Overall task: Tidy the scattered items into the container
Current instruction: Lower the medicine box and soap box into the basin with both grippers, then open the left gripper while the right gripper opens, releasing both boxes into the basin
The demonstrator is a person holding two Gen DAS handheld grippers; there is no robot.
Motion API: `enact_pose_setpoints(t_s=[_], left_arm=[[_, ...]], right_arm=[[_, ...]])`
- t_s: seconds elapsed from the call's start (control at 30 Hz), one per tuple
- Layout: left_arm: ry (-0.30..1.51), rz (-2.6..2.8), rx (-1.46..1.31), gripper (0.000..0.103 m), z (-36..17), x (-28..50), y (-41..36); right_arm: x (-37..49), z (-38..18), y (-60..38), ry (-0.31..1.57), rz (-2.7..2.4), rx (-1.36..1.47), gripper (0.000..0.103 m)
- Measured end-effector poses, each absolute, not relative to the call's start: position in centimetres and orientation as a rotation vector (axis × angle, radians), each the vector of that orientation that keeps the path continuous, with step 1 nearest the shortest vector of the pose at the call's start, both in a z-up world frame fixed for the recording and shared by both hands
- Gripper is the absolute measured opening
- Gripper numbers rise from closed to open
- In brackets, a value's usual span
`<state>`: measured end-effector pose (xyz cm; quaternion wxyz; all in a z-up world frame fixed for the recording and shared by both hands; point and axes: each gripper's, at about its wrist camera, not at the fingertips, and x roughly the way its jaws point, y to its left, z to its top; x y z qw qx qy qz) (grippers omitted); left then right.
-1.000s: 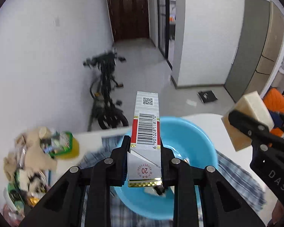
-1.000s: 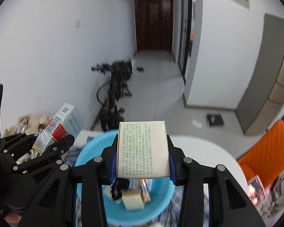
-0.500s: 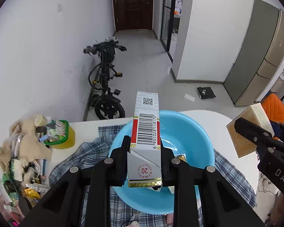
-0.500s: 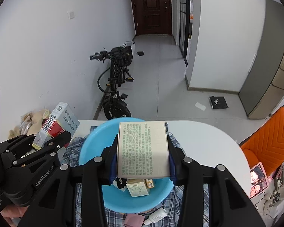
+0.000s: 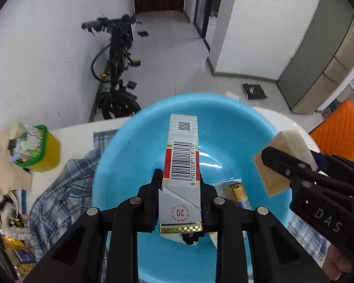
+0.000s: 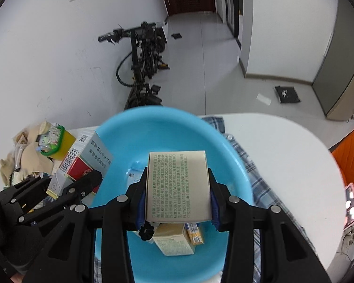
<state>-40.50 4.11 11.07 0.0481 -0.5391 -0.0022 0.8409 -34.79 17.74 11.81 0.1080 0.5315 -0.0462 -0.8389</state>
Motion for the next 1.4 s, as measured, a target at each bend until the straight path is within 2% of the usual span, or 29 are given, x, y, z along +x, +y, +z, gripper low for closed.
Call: enact_pose_setpoints(t_s=[0.47, 0.87, 0.93, 0.97, 1.0, 1.4], left_arm=[[-0.053, 2.459, -1.776, 0.026, 2.0, -43.3, 3.9], [-0.064, 2.462, -1.733, 0.027, 0.6, -44.2, 3.8], [-0.046, 2.470, -1.730, 0.046, 0.6, -44.3, 3.9], [-0.027, 2.474, -1.739, 0.067, 0.8, -44.4, 4.1], [-0.035, 2.465, -1.721, 0.069, 0.9, -44.3, 4.1], [0.056, 2.484, -1.663, 0.070, 2.4, -42.9, 5.3]], right_arm=[[-37.4, 5.6, 17.4, -0.098, -2.436, 1.582, 0.040], [-38.7, 4.2, 17.2, -0.060, -2.438, 1.565, 0.040], [-38.7, 4.2, 17.2, -0.063, -2.438, 1.562, 0.040], [-38.7, 4.2, 17.2, -0.067, -2.437, 1.561, 0.040], [-38.7, 4.4, 17.2, -0.072, -2.433, 1.555, 0.040], [-38.7, 4.7, 17.1, -0.079, -2.461, 1.538, 0.040]])
